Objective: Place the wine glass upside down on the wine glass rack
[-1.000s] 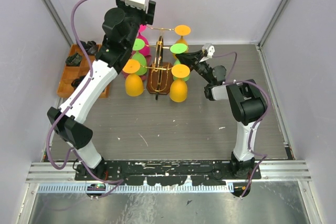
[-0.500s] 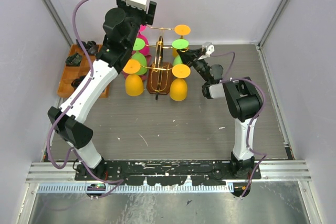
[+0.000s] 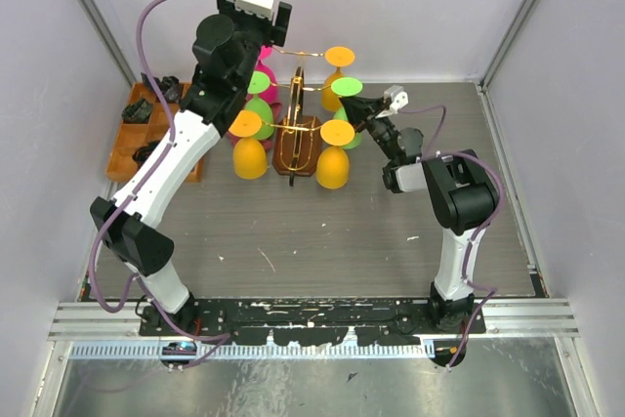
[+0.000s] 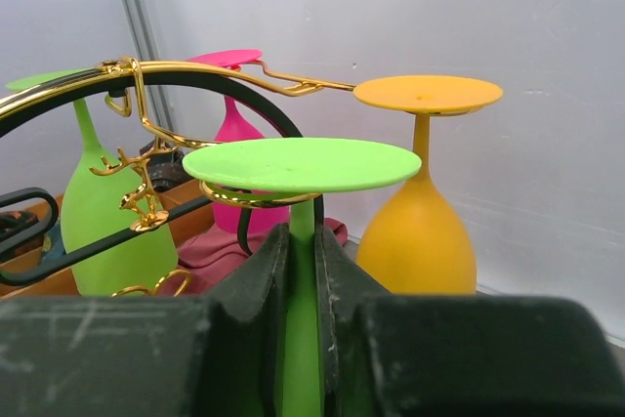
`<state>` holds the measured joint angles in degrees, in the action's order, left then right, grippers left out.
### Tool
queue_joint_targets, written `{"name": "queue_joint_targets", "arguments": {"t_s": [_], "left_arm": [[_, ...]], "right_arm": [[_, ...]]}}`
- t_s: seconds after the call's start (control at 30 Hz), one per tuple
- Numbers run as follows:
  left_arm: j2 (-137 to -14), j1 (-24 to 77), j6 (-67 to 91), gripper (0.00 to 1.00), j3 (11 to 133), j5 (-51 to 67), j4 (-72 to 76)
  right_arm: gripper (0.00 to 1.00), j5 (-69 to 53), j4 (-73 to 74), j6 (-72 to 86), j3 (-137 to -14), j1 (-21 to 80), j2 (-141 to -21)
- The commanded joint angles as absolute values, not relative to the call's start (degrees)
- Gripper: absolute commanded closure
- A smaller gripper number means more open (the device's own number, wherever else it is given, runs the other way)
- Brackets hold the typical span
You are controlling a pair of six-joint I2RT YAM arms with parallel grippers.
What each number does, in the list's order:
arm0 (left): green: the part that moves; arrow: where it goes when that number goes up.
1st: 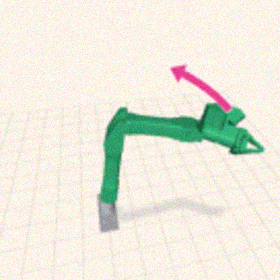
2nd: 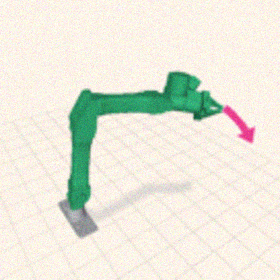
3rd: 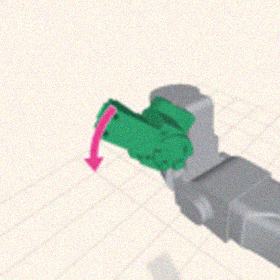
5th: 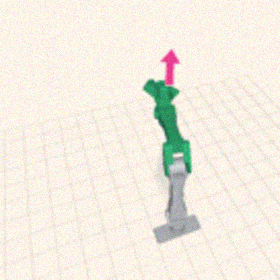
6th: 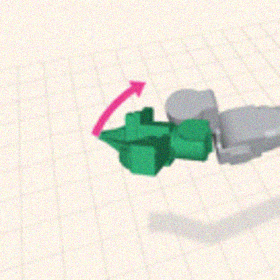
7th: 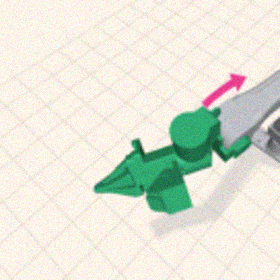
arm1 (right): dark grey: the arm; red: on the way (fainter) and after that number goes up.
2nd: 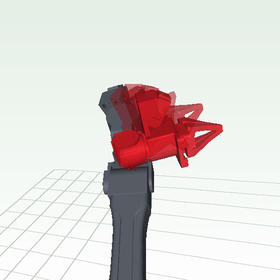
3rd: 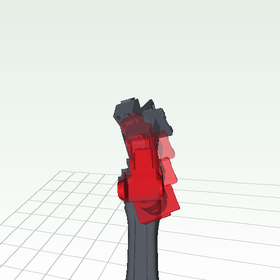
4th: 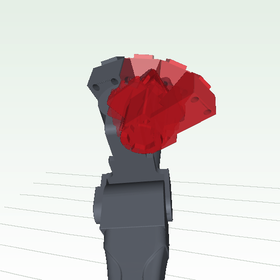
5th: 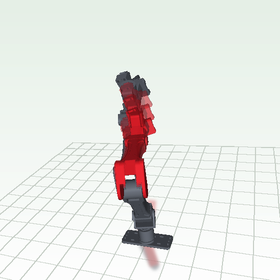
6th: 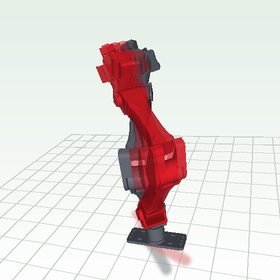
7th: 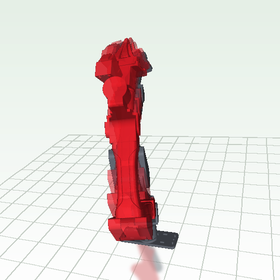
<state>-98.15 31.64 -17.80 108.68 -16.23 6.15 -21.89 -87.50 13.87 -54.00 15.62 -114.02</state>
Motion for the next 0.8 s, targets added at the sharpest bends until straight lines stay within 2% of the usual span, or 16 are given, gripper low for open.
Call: {"name": "queue_joint_targets", "arguments": {"t_s": [0.0,0.33,0.53,0.6,0.67,0.77], "left_arm": [[-97.9,31.3,-18.0,0.18,109.5,-16.6,7.8],[-97.6,31.2,-17.5,0.15,109.4,-17.1,7.7],[-97.7,31.2,-17.5,0.13,109.9,-17.5,7.6],[-97.6,31.1,-17.5,0.06,110.2,-18.1,7.6],[-97.6,31.2,-17.5,0.01,110.7,-18.6,7.6],[-97.6,31.0,-17.5,0.02,111.6,-19.4,7.6]], "right_arm": [[0.98,-25.2,-97.3,12.8,-52.2,15.5,-112.5],[0.86,-29.2,-97.3,11.4,-50.4,17.6,-111.0],[0.67,-25.7,-97.3,8.6,-46.7,17.8,-108.5],[0.56,-23.7,-97.2,6.7,-44.7,17.7,-107.1],[0.51,-22.2,-97.3,5.8,-42.9,17.5,-105.8],[0.44,-19.7,-96.9,4.5,-40.4,17.1,-104.3]]}}
